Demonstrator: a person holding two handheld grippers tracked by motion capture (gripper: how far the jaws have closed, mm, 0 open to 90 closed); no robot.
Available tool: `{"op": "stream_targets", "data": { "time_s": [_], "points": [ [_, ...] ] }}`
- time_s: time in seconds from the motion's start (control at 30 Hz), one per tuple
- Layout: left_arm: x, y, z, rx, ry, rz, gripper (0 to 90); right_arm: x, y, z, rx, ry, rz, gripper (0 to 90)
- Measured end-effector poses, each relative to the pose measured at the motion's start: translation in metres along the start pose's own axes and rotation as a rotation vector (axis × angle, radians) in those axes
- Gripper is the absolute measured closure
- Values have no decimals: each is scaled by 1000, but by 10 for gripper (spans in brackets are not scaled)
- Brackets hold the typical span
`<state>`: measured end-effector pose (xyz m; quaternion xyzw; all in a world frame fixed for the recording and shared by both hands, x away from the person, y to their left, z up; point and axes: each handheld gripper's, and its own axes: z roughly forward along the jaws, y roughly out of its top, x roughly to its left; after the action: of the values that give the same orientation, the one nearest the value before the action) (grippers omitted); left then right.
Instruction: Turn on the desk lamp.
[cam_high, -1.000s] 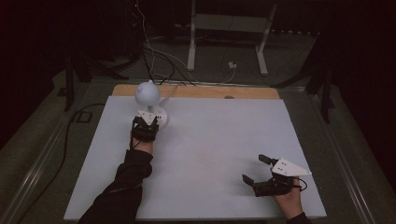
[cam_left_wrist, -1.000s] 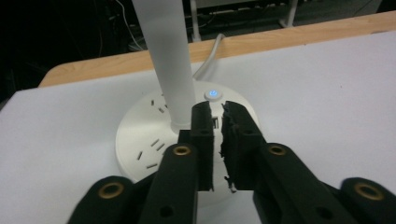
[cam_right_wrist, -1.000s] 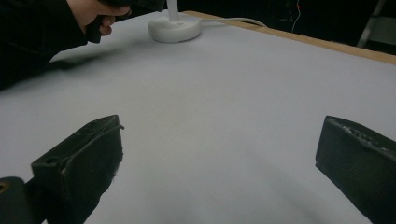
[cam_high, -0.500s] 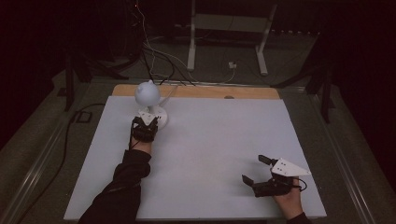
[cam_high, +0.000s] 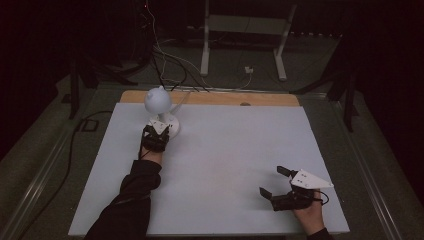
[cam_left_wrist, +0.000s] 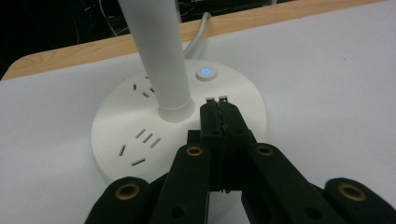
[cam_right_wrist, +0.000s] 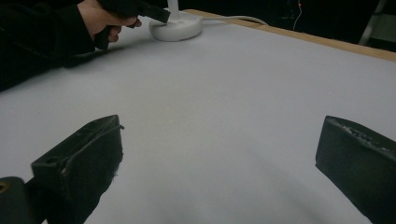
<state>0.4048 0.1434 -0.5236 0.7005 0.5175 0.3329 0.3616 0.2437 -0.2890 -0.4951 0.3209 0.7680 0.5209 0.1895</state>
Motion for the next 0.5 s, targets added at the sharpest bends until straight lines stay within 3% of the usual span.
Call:
{"op": "stream_targets", "data": {
  "time_s": [0.1,0.17,0.23,0.33,0.5],
  "points": [
    [-1,0,0,-4,15,23,900,0,0,0,0,-1,-4,6],
    [0,-1,1,-6,13,13,900,0,0,0,-2,0,1,6],
    [0,-1,2,3,39,35,900,0,0,0,0,-1,-1,6],
    [6,-2,2,-2,13,-13,900,0,0,0,0,1,2,6],
    [4,-2,3,-2,21,12,900,-1,0,1,5,0,2,6]
  ]
}}
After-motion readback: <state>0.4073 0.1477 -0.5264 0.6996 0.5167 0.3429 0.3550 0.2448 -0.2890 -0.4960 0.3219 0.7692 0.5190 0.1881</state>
